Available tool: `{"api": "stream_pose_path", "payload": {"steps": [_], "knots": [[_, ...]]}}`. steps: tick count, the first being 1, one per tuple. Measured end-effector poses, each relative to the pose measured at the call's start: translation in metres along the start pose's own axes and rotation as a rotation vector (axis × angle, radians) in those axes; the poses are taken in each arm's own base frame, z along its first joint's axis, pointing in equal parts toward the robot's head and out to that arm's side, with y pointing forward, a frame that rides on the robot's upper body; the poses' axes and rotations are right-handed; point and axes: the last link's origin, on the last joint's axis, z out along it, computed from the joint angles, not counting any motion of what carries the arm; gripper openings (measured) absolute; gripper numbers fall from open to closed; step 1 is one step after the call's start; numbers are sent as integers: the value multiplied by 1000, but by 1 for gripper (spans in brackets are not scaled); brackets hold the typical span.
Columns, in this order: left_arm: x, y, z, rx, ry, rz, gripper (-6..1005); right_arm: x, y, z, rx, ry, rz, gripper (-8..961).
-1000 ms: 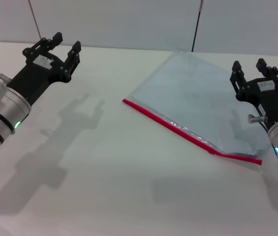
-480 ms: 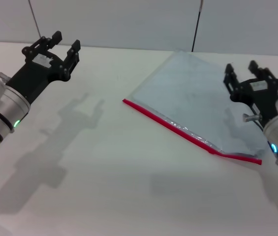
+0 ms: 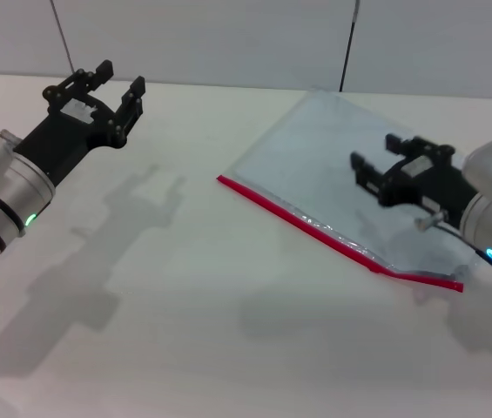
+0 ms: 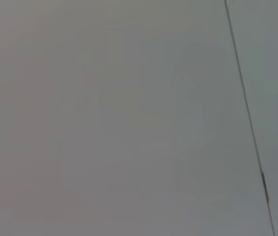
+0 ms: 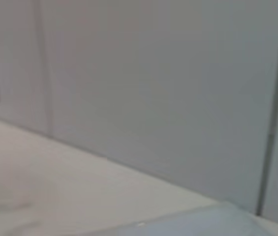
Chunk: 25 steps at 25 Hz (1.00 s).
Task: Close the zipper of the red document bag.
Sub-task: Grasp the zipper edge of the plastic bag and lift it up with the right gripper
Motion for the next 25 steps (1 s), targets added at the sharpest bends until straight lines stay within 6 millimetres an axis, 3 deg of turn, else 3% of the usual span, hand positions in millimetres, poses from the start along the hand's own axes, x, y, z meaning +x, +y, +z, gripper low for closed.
{"api": "stream_pose_path", "payload": {"steps": [9,17,25], "knots": [[-2,-2,0,5,-18,-13,482,-1,21,-19,-140,118,-177,573],[-5,-3,0,11,-40,-12,483,-1,24,-39,-114,182,-291,573],[-7,-4,0,16,-55,-11,483,-5,32,-41,-113,241,-377,573]]}}
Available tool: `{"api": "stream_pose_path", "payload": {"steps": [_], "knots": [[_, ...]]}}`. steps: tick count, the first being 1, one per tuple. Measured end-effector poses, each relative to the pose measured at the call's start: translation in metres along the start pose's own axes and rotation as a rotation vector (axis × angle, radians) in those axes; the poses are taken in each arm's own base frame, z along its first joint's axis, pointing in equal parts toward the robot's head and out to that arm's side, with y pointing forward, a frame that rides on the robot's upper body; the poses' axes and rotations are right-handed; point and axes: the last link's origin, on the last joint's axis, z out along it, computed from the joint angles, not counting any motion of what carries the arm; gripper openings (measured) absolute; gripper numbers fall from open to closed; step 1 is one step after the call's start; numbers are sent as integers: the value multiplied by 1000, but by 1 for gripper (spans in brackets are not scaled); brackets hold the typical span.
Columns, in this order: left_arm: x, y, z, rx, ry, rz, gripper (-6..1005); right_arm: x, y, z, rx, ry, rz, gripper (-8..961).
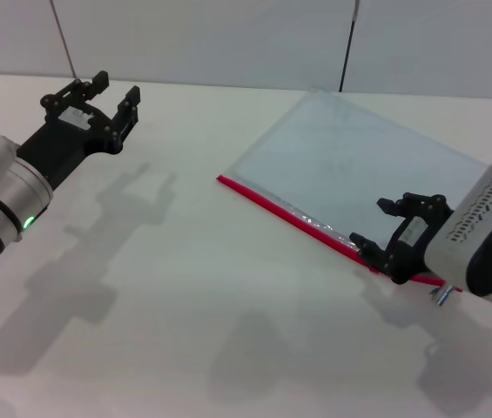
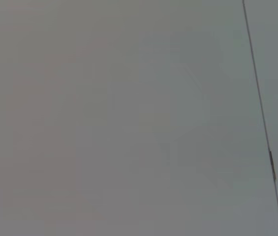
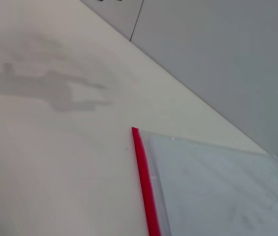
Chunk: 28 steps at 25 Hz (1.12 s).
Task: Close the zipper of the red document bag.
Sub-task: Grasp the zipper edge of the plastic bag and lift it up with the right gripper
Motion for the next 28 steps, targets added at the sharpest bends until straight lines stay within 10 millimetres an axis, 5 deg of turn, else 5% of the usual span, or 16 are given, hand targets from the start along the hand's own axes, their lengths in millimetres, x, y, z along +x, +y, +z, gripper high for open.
{"api": "stream_pose_path", "payload": {"steps": [28], "knots": [[-4,-4,2,23,-39,0,484,8,-3,-25,-43,325,-150,567]]}}
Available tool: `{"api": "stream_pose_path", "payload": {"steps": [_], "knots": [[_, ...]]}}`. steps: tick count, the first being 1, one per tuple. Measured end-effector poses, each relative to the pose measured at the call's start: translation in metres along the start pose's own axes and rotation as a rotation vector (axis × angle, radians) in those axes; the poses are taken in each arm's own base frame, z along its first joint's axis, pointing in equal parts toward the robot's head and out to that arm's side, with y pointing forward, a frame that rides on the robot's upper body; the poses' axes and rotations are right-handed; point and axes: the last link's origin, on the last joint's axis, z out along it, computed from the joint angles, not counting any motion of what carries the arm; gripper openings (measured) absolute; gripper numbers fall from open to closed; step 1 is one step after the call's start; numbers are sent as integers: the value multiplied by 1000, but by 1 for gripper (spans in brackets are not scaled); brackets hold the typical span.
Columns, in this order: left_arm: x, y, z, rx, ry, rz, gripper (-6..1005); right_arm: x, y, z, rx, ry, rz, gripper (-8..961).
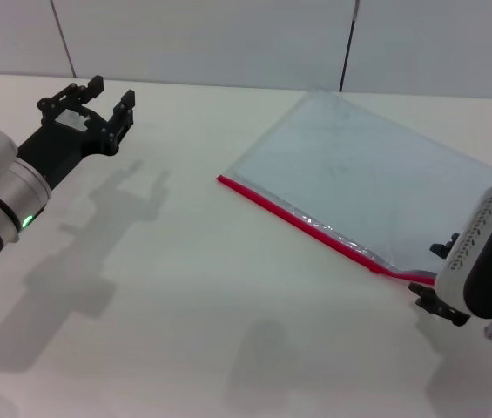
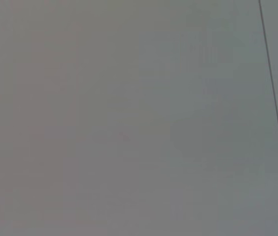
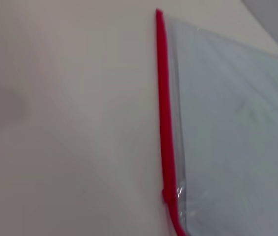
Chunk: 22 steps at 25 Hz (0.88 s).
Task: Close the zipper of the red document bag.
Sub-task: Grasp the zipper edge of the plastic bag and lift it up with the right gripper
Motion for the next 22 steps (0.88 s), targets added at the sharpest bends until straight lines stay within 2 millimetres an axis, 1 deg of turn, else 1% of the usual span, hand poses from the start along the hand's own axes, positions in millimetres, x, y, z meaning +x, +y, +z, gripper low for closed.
{"api": "stream_pose_path", "payload": {"steps": [4,12,22], "knots": [[-1,-1,1,5,-8,-1,484,1,1,2,0,41,-24,566],[-1,-1,2,9,-12,-1,485,2,-2,14,1,84,-38,562],[-1,-1,2,7,-13,0,485,6,-10,23,18,125,-24,558]]}}
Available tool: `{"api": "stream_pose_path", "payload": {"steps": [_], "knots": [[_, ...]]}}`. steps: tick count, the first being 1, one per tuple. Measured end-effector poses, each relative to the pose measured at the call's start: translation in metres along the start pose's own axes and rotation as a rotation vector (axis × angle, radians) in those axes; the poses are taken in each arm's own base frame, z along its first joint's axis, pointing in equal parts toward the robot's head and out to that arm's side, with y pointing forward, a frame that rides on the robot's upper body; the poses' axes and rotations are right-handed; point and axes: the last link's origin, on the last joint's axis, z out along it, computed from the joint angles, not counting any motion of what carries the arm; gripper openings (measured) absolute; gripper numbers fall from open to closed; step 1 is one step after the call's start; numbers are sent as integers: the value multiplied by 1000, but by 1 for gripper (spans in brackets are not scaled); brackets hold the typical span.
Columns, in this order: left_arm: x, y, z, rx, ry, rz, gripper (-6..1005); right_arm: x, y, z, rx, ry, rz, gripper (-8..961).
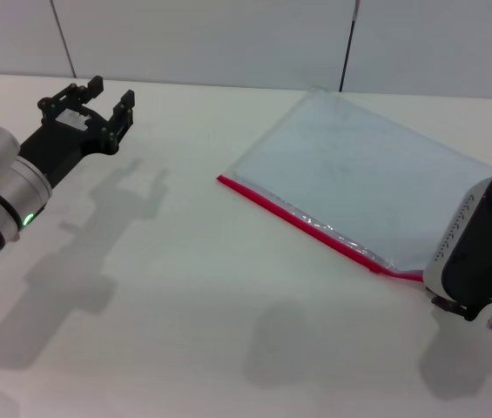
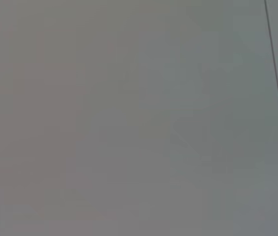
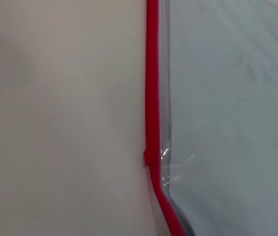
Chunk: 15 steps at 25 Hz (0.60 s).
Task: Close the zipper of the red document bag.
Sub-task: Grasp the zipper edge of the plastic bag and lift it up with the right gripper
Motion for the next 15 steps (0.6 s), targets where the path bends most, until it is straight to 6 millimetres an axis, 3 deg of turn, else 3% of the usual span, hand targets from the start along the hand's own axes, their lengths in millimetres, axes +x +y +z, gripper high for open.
{"api": "stream_pose_path", "payload": {"steps": [15], "knots": [[0,1,1,0,2,-2,486,-4,-15,1,31,-10,23,552]]}}
